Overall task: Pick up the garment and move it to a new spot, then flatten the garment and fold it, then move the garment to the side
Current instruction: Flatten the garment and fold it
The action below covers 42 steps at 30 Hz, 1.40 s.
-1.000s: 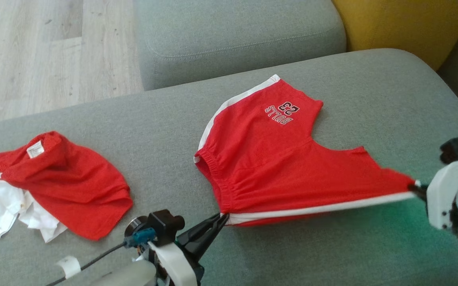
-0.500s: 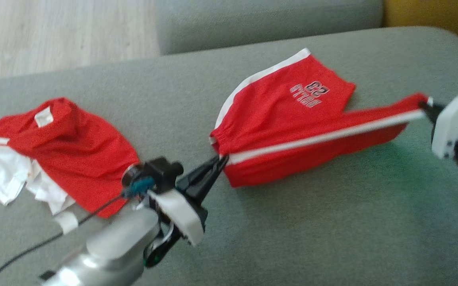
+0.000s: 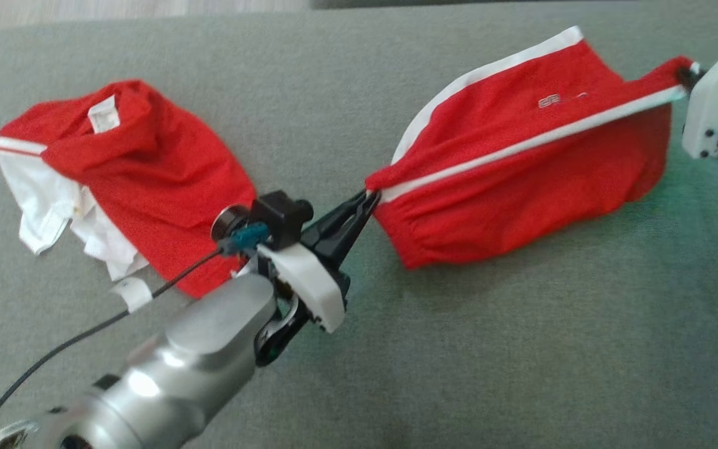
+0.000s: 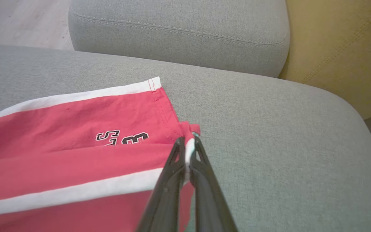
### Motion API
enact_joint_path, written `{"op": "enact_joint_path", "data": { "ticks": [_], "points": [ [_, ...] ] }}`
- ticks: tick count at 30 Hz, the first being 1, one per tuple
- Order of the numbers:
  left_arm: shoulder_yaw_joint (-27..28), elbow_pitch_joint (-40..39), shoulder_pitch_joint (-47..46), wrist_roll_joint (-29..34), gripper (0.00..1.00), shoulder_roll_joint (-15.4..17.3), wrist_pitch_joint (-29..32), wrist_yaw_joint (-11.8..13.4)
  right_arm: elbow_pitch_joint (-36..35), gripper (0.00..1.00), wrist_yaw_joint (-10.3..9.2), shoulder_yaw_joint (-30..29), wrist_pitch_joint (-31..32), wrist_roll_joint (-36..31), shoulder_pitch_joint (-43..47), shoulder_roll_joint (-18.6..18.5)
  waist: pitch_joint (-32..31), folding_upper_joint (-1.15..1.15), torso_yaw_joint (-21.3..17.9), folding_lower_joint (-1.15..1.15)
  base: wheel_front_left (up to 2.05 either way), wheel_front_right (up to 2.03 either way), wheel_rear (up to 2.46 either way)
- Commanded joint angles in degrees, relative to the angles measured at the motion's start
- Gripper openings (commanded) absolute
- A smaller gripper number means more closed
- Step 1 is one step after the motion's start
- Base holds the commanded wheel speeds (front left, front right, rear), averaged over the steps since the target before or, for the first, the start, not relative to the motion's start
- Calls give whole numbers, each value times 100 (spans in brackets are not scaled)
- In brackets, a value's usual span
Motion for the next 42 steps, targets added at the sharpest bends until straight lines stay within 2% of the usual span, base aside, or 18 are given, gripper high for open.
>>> {"op": "enact_joint_path", "data": {
  "ticks": [1, 15, 29, 30, 31, 32, 33, 34, 42],
  "points": [
    [212, -29, -359, 19, 0, 36, -70, -21, -51, 0, 19, -2, -43, -69, -235, -18, 175, 0, 146, -1, 0, 0, 0],
    [182, 675, -1089, 74, 0, -586, -215, -133, 1006, 0, 19, -52, -626, -550, -1348, 110, 943, 0, 572, -1, 0, 0, 0],
    [58, 857, -1244, 53, 0, -745, -252, -142, 1637, 0, 19, -14, -1190, -645, -1696, 332, 1136, 0, 741, -1, 0, 0, 0],
    [52, 877, -1261, 54, 0, -751, -252, -142, 1639, 82, 19, 7, -1282, -661, -1716, 344, 1149, 0, 749, -1, 0, 0, 0],
    [61, 898, -1276, 58, 31, -757, -252, -142, 1668, 100, 19, -21, -1351, -626, -1733, 361, 1159, 0, 756, -1, 0, 0, 0],
    [95, 922, -1288, 67, 52, -763, -253, -142, 1701, 100, 19, -42, -1402, -594, -1746, 377, 1165, 0, 760, -1, 0, 0, 0],
    [140, 943, -1301, 101, 94, -768, -253, -142, 1730, 100, 19, -48, -1454, -582, -1761, 386, 1167, 0, 761, -1, 0, 0, 0],
    [188, 958, -1303, 138, 100, -774, -253, -142, 1766, 100, 19, -64, -1509, -568, -1777, 389, 1168, 0, 758, -1, 0, 0, 0],
    [820, 955, -1153, 435, 100, -667, -254, -74, 1952, 100, 19, -156, -2120, -444, -1620, 462, 892, 0, 592, -1, 0, 0, 0]
  ]
}}
